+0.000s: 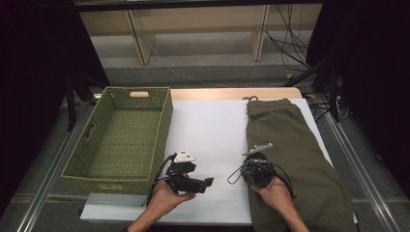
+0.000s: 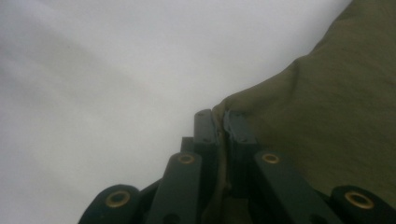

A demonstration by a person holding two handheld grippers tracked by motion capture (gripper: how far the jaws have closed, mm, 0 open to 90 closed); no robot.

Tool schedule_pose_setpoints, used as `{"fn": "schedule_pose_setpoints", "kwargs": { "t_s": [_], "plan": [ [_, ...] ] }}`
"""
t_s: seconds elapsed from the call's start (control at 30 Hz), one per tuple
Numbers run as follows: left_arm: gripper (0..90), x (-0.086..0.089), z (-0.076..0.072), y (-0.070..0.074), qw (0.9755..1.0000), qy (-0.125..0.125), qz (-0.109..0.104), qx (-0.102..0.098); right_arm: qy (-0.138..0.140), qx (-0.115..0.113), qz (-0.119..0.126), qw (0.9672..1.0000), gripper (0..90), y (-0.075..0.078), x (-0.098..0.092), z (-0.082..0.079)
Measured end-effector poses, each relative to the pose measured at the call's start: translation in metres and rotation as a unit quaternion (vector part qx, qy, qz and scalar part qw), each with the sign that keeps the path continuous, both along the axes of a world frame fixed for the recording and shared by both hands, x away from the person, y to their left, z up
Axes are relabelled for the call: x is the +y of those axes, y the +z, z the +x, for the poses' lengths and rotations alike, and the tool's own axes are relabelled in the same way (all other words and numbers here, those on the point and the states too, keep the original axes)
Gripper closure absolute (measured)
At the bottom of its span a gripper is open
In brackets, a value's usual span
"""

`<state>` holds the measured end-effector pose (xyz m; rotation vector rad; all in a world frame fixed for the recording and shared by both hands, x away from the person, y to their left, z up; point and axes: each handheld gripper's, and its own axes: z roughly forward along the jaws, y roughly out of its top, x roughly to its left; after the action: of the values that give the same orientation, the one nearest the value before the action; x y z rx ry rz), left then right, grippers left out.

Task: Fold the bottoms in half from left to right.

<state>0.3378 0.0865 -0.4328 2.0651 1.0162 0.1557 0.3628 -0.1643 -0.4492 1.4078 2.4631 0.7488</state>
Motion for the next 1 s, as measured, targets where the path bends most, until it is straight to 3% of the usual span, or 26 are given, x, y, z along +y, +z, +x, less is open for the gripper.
{"fn": "schedule_pose_setpoints", "kwargs": {
  "t_s": [0.27, 0.4, 0.47, 0.67, 0.77, 0.83, 0.93, 1.0],
  "plan": [
    [19.1, 0.006, -0.003, 0.006, 0.9999, 0.005, -0.011, -0.005, 0.027, 0.007, 0.024, 0.9993, 86.0, -0.002, 0.027, 0.008],
    [18.9, 0.010, -0.005, 0.008, 0.9999, 0.006, -0.005, -0.008, 0.041, 0.008, 0.031, 0.9987, 86.1, -0.001, 0.040, 0.010],
    [18.9, 0.014, -0.005, 0.010, 0.9998, 0.011, -0.015, -0.007, 0.042, 0.009, 0.040, 0.9983, 86.1, 0.000, 0.046, 0.009],
    [18.8, 0.017, -0.008, 0.010, 0.9998, 0.009, -0.015, -0.007, 0.063, 0.012, 0.053, 0.9965, 86.1, -0.001, 0.058, 0.009],
    [18.7, 0.017, -0.008, 0.010, 0.9999, 0.010, -0.011, -0.005, 0.061, 0.024, 0.064, 0.9958, 85.8, -0.001, 0.060, 0.009],
    [18.7, 0.016, -0.008, 0.010, 0.9998, 0.009, -0.017, -0.005, 0.064, 0.019, 0.067, 0.9956, 78.9, -0.001, 0.058, 0.010],
    [18.7, 0.017, -0.008, 0.009, 0.9999, 0.008, -0.011, -0.005, 0.072, 0.038, 0.082, 0.9933, 51.4, 0.006, 0.050, 0.010],
    [18.7, 0.016, -0.007, 0.010, 0.9998, 0.008, -0.015, -0.005, 0.068, 0.024, 0.088, 0.9935, 49.7, 0.016, 0.039, 0.007]
  ]
}}
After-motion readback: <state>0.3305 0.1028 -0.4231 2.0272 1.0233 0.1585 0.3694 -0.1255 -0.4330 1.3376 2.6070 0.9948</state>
